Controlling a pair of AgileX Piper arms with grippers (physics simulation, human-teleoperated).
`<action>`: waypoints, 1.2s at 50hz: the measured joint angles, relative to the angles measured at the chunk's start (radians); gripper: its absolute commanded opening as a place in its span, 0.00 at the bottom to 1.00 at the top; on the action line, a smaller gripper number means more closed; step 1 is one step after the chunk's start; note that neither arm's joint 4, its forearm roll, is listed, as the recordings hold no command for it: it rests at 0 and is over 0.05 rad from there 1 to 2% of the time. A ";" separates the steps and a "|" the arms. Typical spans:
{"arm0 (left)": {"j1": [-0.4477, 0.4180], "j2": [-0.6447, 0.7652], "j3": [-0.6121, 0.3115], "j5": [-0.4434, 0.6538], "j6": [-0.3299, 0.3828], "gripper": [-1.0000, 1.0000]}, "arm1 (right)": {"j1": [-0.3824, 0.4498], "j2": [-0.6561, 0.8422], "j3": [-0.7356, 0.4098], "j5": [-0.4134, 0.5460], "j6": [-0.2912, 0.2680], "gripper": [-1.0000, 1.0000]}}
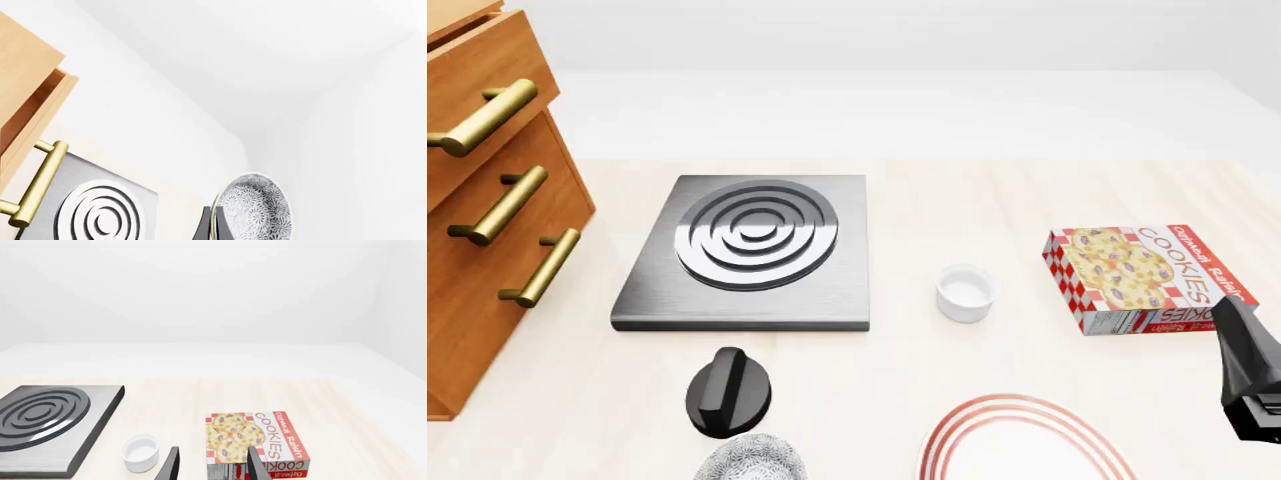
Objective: Pick the akita bowl on the wooden cabinet and place it on the plate.
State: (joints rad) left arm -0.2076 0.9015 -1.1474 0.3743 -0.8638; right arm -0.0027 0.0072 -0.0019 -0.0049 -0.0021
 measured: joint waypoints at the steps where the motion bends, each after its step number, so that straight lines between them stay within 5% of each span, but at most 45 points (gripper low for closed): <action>1: -0.004 0.001 0.003 -0.001 0.000 0.00 | 0.000 0.000 0.000 0.000 0.000 1.00; 60: -0.201 0.076 0.087 -0.021 0.068 0.00 | 0.000 0.000 0.000 0.000 0.000 1.00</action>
State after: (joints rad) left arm -0.4084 0.9777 -1.0608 0.3530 -0.7956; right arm -0.0027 0.0071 -0.0019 -0.0049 -0.0021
